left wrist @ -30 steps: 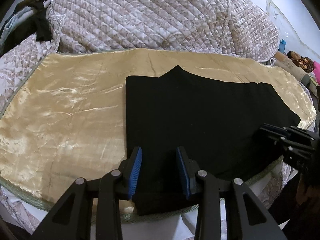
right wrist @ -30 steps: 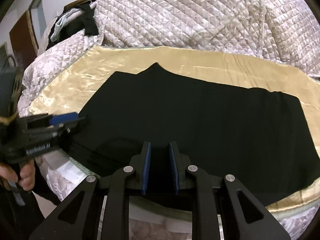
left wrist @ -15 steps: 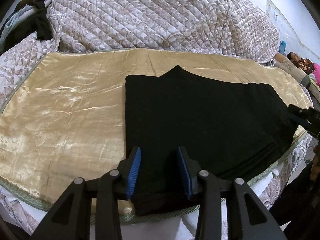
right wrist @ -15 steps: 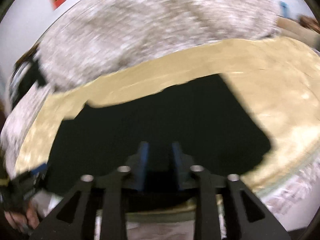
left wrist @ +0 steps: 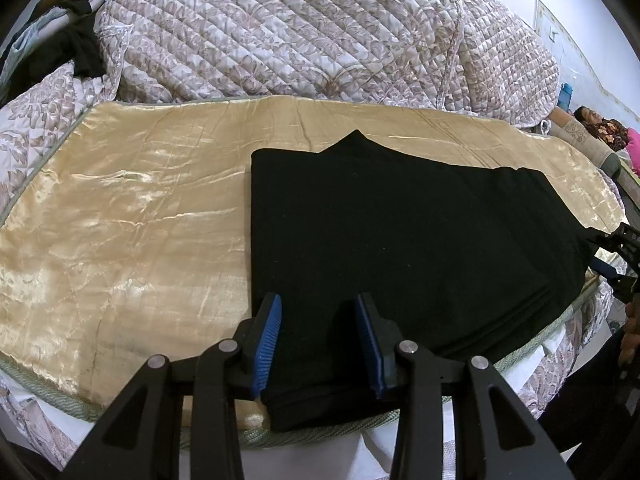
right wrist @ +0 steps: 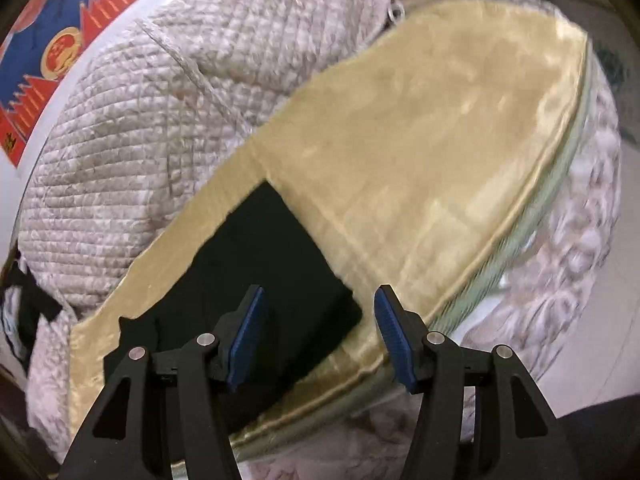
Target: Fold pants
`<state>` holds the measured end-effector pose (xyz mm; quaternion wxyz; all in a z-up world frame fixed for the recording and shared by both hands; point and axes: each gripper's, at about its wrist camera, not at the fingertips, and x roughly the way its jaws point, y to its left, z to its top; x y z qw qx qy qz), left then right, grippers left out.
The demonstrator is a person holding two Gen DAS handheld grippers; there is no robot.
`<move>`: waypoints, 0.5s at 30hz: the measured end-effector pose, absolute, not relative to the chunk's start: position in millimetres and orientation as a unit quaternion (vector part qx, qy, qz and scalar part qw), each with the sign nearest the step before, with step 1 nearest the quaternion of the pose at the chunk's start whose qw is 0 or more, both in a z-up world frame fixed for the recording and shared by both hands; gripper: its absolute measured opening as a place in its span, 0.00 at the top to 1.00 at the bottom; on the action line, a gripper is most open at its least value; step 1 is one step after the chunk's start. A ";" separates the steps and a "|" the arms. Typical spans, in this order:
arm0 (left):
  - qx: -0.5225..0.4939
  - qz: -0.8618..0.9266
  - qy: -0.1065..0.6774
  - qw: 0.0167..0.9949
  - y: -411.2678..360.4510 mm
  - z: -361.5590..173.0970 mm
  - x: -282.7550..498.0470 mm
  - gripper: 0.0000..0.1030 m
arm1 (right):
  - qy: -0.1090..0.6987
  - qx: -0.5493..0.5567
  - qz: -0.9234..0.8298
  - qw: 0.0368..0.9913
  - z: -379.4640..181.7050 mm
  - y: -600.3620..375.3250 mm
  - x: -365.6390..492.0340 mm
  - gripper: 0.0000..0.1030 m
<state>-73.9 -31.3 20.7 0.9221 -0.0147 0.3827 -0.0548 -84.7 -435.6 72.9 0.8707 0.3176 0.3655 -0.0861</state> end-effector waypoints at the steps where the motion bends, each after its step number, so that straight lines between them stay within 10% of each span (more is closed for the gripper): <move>1: -0.015 -0.055 0.383 0.922 -30.7 20.8 -73.9 0.60 | 0.368 0.315 -0.086 0.871 71.9 -433.3 -84.8 0.44; 15: -0.015 -0.056 0.382 0.922 -30.0 21.0 -72.7 0.57 | 0.377 0.354 -0.055 0.854 60.2 -417.7 -83.8 0.42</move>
